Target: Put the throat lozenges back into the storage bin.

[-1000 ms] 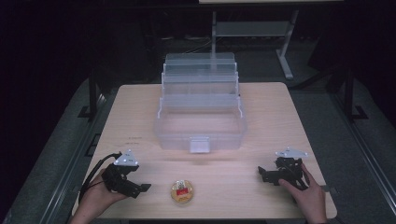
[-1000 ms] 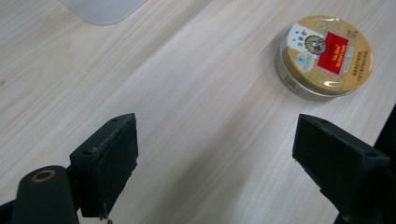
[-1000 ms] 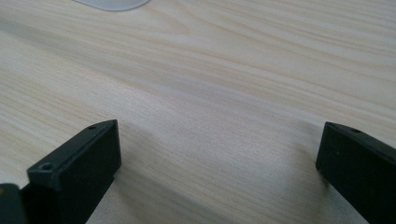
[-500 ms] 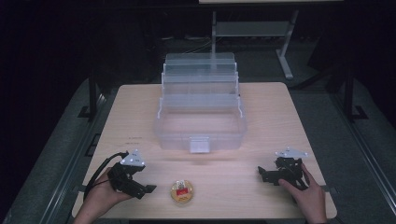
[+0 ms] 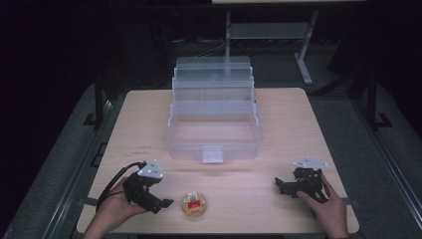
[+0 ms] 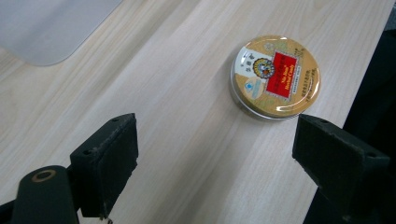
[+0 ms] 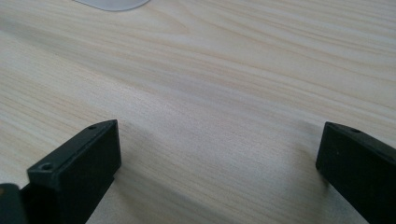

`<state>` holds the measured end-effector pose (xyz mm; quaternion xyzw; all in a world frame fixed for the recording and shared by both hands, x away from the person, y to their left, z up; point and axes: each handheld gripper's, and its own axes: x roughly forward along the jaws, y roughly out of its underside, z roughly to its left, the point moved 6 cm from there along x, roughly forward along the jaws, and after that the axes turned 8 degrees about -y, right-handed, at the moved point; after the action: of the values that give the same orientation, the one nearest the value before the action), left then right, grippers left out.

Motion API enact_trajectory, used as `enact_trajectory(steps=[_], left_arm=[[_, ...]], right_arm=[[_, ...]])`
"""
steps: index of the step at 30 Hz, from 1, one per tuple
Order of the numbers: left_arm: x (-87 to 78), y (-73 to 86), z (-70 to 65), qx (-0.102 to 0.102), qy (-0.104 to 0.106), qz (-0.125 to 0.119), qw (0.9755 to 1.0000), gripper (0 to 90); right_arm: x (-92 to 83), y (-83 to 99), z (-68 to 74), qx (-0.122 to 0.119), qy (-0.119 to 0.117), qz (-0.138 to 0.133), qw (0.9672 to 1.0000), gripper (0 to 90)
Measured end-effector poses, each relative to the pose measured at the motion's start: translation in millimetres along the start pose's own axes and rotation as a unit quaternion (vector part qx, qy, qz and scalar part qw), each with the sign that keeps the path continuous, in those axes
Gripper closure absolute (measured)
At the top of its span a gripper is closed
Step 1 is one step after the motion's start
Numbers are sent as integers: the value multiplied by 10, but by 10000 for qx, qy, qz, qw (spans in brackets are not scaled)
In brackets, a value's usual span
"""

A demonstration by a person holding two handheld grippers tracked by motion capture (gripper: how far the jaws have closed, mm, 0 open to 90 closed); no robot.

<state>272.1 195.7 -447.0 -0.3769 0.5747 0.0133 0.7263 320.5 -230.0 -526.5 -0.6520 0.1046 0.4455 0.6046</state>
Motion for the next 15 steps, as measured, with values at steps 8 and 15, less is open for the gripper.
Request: enact_trajectory(steps=[8,15], left_arm=[[50,-70,-65,113,83,67,9999,136],[92,-140,-125,264,172,132,9994,136]], right_arm=[[0,0,0,2,0,-1,10000,0],[0,0,0,1,-1,-1,10000,0]])
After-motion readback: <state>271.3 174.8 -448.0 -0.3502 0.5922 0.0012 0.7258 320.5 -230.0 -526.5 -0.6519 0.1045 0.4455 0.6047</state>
